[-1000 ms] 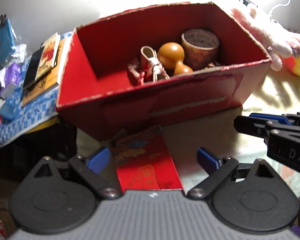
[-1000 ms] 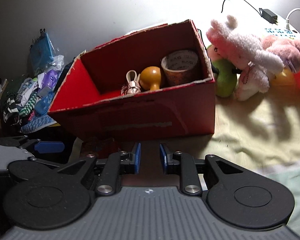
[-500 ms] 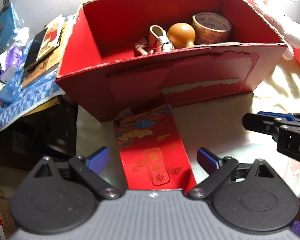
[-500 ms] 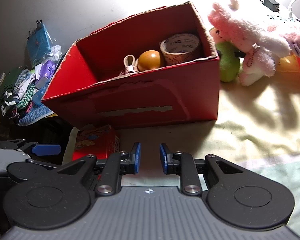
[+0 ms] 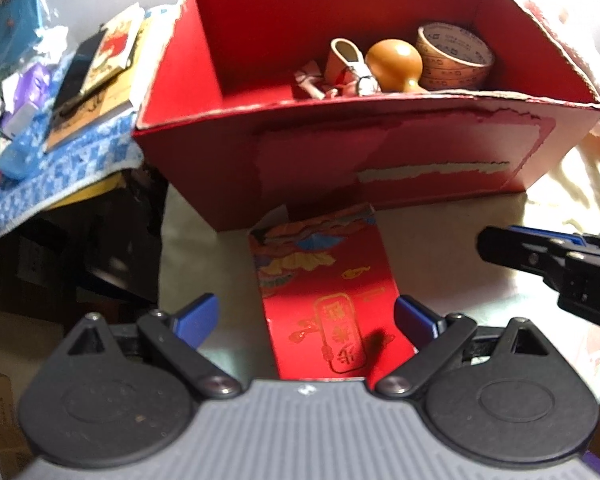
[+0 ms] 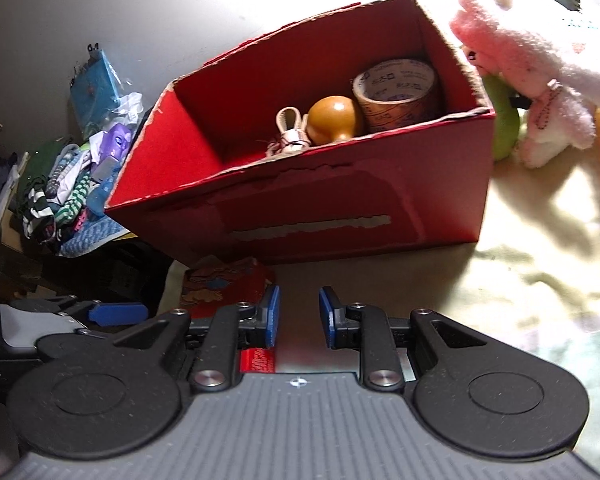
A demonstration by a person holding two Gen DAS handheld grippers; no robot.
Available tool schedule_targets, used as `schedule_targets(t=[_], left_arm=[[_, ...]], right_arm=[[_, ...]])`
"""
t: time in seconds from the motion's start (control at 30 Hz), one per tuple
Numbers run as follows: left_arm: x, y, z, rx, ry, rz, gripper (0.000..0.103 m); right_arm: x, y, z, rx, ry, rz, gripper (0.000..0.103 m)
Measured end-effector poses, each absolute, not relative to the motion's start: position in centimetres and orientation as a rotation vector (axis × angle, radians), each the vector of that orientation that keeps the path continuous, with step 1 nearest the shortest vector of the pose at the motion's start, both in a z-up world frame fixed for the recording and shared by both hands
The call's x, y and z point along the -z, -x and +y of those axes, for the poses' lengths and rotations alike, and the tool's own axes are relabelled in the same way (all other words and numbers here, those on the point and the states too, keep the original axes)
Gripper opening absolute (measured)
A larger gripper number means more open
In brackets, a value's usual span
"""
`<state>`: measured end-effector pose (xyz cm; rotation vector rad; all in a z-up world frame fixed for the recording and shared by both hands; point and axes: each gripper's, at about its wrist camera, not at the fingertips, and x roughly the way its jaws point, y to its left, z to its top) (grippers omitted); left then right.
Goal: Organize objects
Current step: 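Move the right gripper down toward the red envelope on the table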
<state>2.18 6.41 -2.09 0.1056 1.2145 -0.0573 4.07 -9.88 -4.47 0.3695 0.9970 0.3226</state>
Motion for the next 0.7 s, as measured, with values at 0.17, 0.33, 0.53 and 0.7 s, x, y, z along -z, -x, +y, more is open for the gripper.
schedule_targets(t=[0.17,0.33,0.53,0.7], left_arm=[[2.4,-2.1,7.3,0.066,-0.078,1.212,0.094],[2.7,-1.7,8.9,0.078,-0.03,1.203,0.095],[4.0,-1.5,10.4,0.121,0.061,1.251,0.095],[4.7,-1.3,10.5,0.17,0.122,1.279,0.095]], right_arm=[[4.7,-4.6,-9.1,-0.361,-0.39,1.003,0.025],[5.0,-5.0,-8.4,-0.392,-0.413,1.015,0.025],[5.6,-5.4,-7.2,-0.431,-0.416,1.058,0.026],[6.5,-5.7,-6.2,-0.458,-0.43,1.112,0.031]])
